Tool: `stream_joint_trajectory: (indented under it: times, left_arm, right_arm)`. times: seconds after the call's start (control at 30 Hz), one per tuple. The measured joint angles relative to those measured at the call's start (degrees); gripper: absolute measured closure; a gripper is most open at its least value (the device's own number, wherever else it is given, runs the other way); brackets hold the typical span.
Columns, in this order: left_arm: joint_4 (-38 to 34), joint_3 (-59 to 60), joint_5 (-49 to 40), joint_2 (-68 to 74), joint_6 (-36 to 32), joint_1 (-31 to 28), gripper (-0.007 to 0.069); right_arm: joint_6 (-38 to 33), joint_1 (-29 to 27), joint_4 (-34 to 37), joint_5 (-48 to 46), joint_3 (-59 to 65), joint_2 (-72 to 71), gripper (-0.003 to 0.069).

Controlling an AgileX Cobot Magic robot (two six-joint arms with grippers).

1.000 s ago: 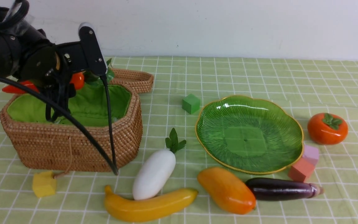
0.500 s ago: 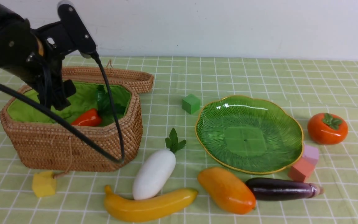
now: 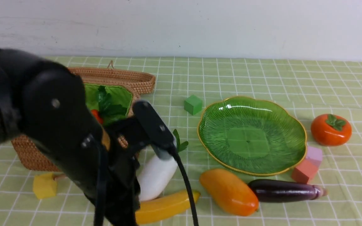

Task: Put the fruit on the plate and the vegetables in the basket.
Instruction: Use the left arm to grab a banana and put it into the right plate

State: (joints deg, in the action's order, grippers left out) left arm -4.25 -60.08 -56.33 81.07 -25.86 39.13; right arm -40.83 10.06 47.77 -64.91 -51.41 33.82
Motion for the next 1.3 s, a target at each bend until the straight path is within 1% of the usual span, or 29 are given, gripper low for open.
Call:
stream_joint_trajectory:
  times: [0.07, 0.1, 0.13, 0.17, 0.23, 0.27, 0.3, 0.33, 0.37, 0.4, 0.43, 0.53, 0.6, 0.63, 1.03, 1.1, 1.3]
  left_arm:
    - [2.86, 1.19, 0.22, 2.09, -0.11, 1.39, 0.0575]
    - [4.25, 1.61, 0.51, 3.28, -0.11, 1.62, 0.0535]
    - [4.67, 1.68, 0.62, 3.51, -0.11, 1.62, 0.0517]
    - [6.23, 1.88, 1.43, 5.01, -0.11, 1.62, 0.0442]
    - [8.19, 1.99, 3.79, 6.77, -0.11, 1.45, 0.0325]
    - [8.32, 1.99, 4.06, 6.93, -0.11, 1.45, 0.0313]
    - [9.27, 1.99, 6.20, 8.15, -0.11, 1.12, 0.0238]
    - [9.76, 1.99, 7.65, 8.77, -0.11, 0.98, 0.0183]
    - [10.01, 1.99, 7.89, 8.90, -0.11, 0.91, 0.0168]
    - [11.22, 1.99, 9.21, 9.80, -0.11, 0.84, 0.0127]
    - [12.18, 1.99, 9.99, 10.50, -0.11, 0.76, 0.0112]
    - [15.52, 1.99, 11.47, 12.52, -0.11, 0.65, 0.0099]
    - [16.86, 1.99, 11.63, 13.37, -0.11, 0.63, 0.0106]
    - [17.53, 1.99, 11.75, 14.40, -0.11, 0.57, 0.0121]
    - [19.01, 1.13, 13.19, 20.01, -0.11, 0.55, 0.0270]
    - [19.06, 0.95, 13.05, 20.21, -0.11, 0.55, 0.0282]
    - [19.06, 0.65, 11.55, 19.99, -0.11, 0.55, 0.0283]
  right_arm:
    - [0.33, 0.00, -0.34, -0.93, 0.00, 0.00, 0.0626]
    - [0.45, 0.00, -0.39, -1.07, 0.00, 0.00, 0.0626]
    - [0.46, 0.00, -0.41, -1.16, 0.00, 0.00, 0.0626]
    - [0.50, 0.00, -0.41, -1.35, 0.00, 0.00, 0.0626]
    - [0.50, 0.00, -0.41, -1.59, 0.00, 0.00, 0.0626]
    - [0.50, 0.00, -0.41, -1.59, 0.00, 0.00, 0.0626]
    - [0.56, 0.00, -0.41, -1.64, 0.00, 0.00, 0.0626]
    - [0.56, 0.00, -0.47, -1.64, 0.00, 0.00, 0.0626]
    - [0.56, 0.00, -0.46, -1.66, 0.00, 0.00, 0.0626]
    - [0.56, 0.00, -0.46, -1.89, 0.00, 0.00, 0.0626]
    - [0.56, 0.00, -0.46, -2.14, 0.00, 0.00, 0.0626]
    - [0.61, 0.00, -0.53, -2.59, 0.00, 0.00, 0.0626]
    - [0.61, 0.00, -0.53, -2.73, 0.00, 0.00, 0.0626]
    - [0.61, 0.00, -0.53, -3.08, 0.00, 0.00, 0.0626]
    - [0.61, 0.00, -0.60, -4.48, -0.02, 0.00, 0.0626]
    - [0.62, 0.00, -0.60, -4.70, -0.07, 0.00, 0.0626]
    - [0.67, 0.00, -0.60, -5.42, -0.09, 0.00, 0.0626]
